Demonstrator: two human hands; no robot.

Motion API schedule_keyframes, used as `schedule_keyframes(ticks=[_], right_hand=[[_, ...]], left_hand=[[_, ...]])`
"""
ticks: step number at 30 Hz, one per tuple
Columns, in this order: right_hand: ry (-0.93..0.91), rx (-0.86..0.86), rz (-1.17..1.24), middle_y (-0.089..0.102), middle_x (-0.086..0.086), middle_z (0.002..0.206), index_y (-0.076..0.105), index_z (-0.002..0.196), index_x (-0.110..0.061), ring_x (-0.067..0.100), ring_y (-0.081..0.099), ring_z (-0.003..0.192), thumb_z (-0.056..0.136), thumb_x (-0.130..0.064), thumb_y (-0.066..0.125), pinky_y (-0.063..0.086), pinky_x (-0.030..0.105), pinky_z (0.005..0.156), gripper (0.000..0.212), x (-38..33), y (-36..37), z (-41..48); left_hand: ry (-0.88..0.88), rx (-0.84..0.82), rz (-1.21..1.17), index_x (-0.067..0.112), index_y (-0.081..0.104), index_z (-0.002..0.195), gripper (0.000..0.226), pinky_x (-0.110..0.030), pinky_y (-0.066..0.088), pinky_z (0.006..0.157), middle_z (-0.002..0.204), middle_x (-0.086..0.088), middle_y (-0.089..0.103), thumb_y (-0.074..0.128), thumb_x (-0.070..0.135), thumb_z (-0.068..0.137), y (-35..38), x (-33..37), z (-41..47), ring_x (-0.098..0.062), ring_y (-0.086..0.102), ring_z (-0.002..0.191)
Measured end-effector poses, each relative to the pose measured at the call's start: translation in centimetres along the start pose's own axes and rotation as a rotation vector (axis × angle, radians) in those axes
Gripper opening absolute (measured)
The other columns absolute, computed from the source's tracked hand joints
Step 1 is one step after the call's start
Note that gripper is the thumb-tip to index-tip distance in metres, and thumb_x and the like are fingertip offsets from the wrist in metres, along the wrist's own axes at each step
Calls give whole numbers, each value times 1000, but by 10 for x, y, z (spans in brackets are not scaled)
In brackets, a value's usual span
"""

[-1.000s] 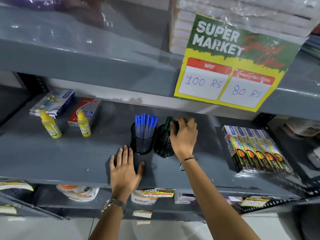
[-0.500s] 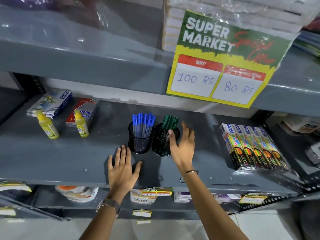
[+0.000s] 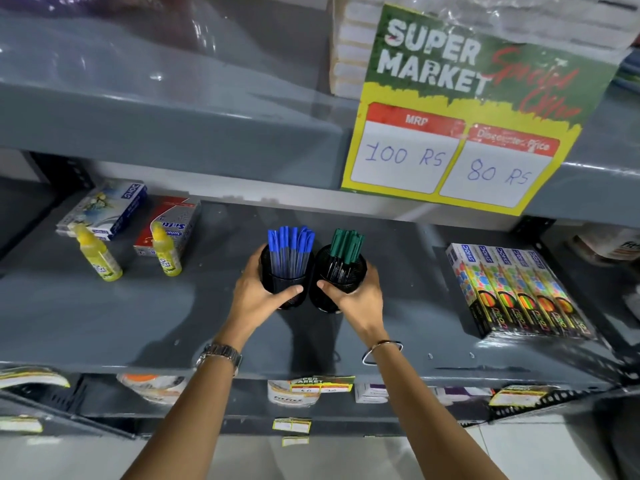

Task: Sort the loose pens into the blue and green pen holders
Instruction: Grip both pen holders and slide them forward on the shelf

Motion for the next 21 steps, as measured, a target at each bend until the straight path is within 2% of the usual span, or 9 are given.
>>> schedule_keyframes(ticks=[4,6,8,10,12,19,21], right_hand=[[-35,2,-35,59,1,111,46,113,-20,17,60,99,57,-42,83,48,25,77,70,4,-8,-5],[-25,3,-23,60,-1,108,45,111,-19,15,61,97,56,-42,83,48,24,76,71,8,-12,-13],[-17,1,-21,60,-4,106,44,110,-20,13,60,95,56,-42,83,48,25,76,70,8,-16,-26],[-16,-6,-35,59,-6,107,43,112,-20,11,58,95,57,-40,83,49,28,79,70,9,-20,-40],[-32,-14,-49,58,-5,110,42,117,-19,11,57,96,58,-40,83,50,30,82,74,11,-25,-52],[-35,-22,-94,59,-3,115,38,122,-19,13,58,99,59,-45,81,52,33,83,80,15,-34,-76],[-28,-20,-93,59,-3,115,37,123,-20,15,59,100,59,-47,80,54,37,83,81,14,-33,-78]], left_hand=[[12,-8,80,24,41,132,84,-3,33,79,114,17,52,85,27,61,-2,6,-10,0,48,103],[12,-22,92,24,41,133,84,1,32,74,112,18,52,85,27,61,-4,6,-19,1,48,102],[6,-28,77,25,40,134,86,-1,33,80,113,17,54,85,28,60,-5,5,-31,0,51,104],[-7,-41,58,28,38,134,89,-15,40,90,118,16,56,85,31,59,-4,2,-42,-2,54,108],[-13,-45,61,28,37,135,90,-23,42,94,121,11,59,85,33,59,-4,3,-52,-4,55,110],[-20,-72,104,27,32,139,94,-23,38,96,122,16,52,83,37,61,-6,6,-82,-3,48,111],[-20,-68,109,26,34,138,91,-15,36,92,118,20,52,83,34,62,-6,10,-83,1,48,105]])
Point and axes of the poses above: each hand's wrist, its own z-axis towards the middle knuckle, its own y-axis out of the palm, x = y × z, the point moved 1 cm from there along z, towards the middle knuckle
